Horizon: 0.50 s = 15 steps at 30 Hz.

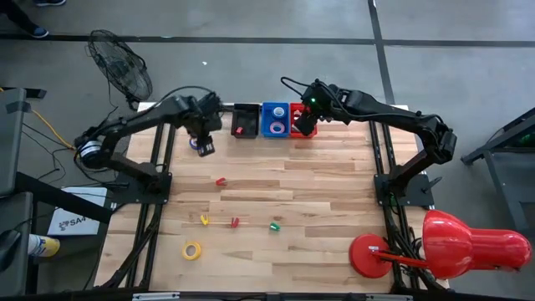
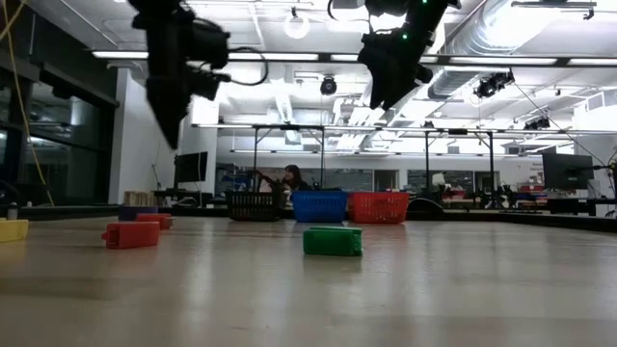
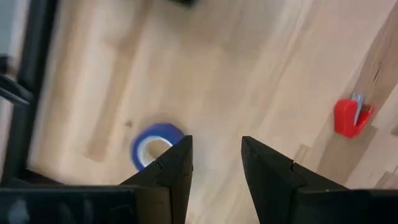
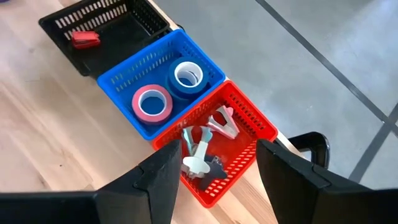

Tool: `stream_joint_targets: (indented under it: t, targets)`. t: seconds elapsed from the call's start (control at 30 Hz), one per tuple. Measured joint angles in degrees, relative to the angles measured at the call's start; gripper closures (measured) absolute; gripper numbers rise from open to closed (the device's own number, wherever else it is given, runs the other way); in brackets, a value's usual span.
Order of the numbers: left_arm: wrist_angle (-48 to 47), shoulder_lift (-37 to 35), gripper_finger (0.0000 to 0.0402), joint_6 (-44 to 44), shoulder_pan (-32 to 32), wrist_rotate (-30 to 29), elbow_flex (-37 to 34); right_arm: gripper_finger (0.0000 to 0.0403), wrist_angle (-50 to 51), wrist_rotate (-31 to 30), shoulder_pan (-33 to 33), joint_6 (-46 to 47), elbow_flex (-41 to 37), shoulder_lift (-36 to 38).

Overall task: Pick and place Stapler, Stapler remover, tape
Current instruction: Put the dark blue tape into the blue bin

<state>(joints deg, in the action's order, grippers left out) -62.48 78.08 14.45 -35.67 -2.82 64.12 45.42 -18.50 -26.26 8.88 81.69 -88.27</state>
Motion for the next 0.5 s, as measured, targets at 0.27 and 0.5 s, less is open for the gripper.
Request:
stream_joint_targets:
  t: [0.27, 0.5]
  targets:
    - [7.8, -1.9, 0.0267, 0.9, 0.0, -1.2, -12.7, 0.0203, -0.1, 0.3, 0.0, -1.3, 0.0, 0.0]
    - [11.6, -1.8, 0.0213, 1.6, -3.2, -1.9, -16.1, 0.0203, -0.1, 2.0, 0.0, -1.3, 0.0, 0.0]
